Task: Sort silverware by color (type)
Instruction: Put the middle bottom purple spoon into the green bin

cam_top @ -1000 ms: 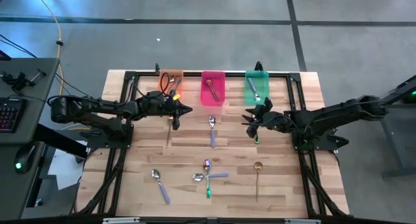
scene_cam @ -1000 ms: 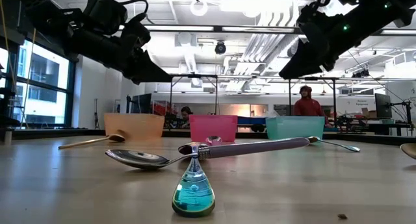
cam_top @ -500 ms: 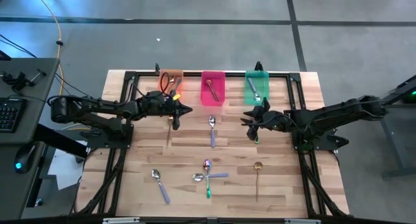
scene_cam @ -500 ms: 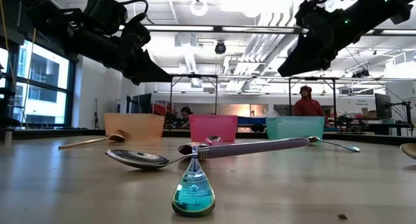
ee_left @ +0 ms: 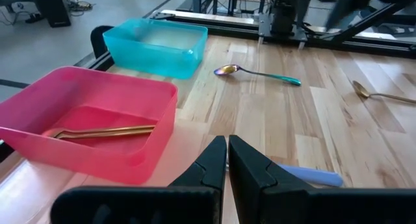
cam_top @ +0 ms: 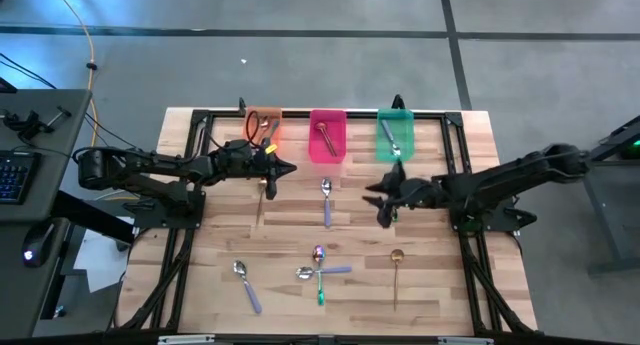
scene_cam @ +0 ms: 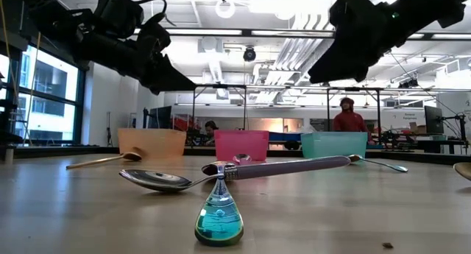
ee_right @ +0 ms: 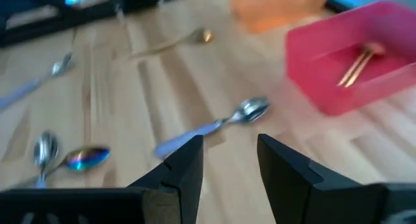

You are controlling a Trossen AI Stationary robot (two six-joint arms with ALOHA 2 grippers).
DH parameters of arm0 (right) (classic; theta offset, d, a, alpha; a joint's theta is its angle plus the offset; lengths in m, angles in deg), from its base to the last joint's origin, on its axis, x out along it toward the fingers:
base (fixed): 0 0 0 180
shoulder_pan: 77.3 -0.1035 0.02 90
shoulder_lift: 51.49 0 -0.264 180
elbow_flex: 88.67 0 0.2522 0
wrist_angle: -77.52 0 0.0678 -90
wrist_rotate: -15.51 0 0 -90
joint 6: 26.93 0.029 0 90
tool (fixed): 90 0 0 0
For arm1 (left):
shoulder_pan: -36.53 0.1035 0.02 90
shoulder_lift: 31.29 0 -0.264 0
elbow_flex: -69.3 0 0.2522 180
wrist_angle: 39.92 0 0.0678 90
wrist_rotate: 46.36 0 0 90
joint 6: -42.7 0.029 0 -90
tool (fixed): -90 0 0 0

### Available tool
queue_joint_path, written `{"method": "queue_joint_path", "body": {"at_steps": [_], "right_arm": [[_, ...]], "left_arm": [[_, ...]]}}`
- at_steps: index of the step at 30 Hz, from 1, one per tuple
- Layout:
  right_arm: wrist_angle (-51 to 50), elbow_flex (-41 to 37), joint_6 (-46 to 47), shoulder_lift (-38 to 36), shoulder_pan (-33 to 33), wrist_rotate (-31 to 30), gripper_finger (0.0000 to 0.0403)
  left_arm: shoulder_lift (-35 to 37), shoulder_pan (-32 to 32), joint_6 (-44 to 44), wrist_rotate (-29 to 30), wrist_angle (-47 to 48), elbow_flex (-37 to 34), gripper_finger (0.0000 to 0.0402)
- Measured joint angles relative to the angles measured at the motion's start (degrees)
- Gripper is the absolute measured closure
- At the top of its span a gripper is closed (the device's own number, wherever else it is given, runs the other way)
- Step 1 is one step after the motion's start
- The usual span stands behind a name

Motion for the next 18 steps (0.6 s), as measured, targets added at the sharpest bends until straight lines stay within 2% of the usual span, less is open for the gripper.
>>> {"method": "queue_joint_path", "body": {"at_steps": [12,18], "right_arm": [[-10.0,15.0,1.3,18.9,-9.7,0.9,0.0268],[-12.7,23.7,1.4,28.6,-13.6,5.8,0.0268]], "left_arm": [[0.0,0.0,0.8,0.0,-0.5,0.0,0.0394],[0.0,0.0,-0.2,0.0,-1.3,0.0,0.0394]]}}
